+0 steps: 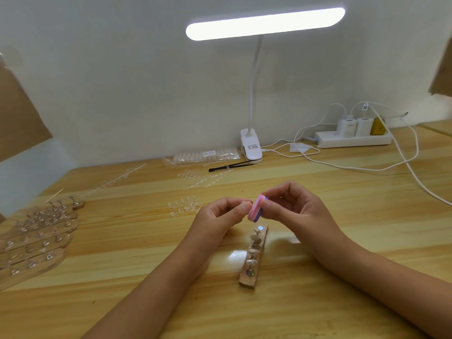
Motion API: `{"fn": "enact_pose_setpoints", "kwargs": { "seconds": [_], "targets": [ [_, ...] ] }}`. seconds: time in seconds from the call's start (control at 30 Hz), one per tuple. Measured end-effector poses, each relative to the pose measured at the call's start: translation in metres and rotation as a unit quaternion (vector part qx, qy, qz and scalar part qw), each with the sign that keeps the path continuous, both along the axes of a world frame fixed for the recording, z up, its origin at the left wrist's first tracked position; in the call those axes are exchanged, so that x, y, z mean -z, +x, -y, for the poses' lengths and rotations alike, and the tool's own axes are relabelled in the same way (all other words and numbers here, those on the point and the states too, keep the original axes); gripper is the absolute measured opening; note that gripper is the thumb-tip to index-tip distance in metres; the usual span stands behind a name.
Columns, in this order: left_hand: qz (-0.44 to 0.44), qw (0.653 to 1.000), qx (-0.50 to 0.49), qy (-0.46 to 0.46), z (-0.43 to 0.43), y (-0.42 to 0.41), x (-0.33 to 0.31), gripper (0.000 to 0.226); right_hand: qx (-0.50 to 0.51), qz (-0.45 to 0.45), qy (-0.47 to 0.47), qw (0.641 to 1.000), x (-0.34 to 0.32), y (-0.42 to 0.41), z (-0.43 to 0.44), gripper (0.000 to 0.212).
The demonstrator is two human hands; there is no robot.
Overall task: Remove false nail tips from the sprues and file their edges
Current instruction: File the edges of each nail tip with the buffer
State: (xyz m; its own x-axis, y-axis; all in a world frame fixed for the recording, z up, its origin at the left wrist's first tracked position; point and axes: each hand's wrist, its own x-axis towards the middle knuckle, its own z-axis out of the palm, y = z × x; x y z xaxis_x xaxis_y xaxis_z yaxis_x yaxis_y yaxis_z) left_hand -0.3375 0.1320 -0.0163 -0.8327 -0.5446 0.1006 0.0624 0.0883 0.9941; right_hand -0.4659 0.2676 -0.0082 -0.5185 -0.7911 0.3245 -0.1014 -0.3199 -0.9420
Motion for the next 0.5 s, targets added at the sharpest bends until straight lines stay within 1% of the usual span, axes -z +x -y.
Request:
{"fn": "enact_pose_setpoints", "kwargs": {
  "seconds": [0.07,0.17,0.27,0.4,0.5],
  "targets": [
    [0.002,1.0,-0.003,0.0,-0.0003,-0.0002,-0.0006,0.045,0.009,0.002,-0.003,1.0,-0.0009,-0.0005,-0.0006,0.028],
    [0.001,1.0,0.0,0.004,-0.0002,0.0,-0.0001,0.046,-0.037,0.004,0.019,0.999,0.0,0.0007,0.0001,0.029],
    [0.005,1.0,-0.003,-0.006,-0.0001,0.0,-0.0007,0.041,-0.002,0.008,0.005,1.0,-0.0008,-0.0008,0.0,0.03],
    [0.01,1.0,-0.003,-0.005,0.0,0.0002,-0.0003,0.042,-0.029,0.009,0.011,0.999,-0.0003,-0.0011,-0.0004,0.027],
    [0.014,1.0,-0.006,-0.015,0.0007,0.0,-0.0003,0.034,0.008,0.011,-0.009,1.0,-0.0008,-0.0019,0.0001,0.029]
  ]
}}
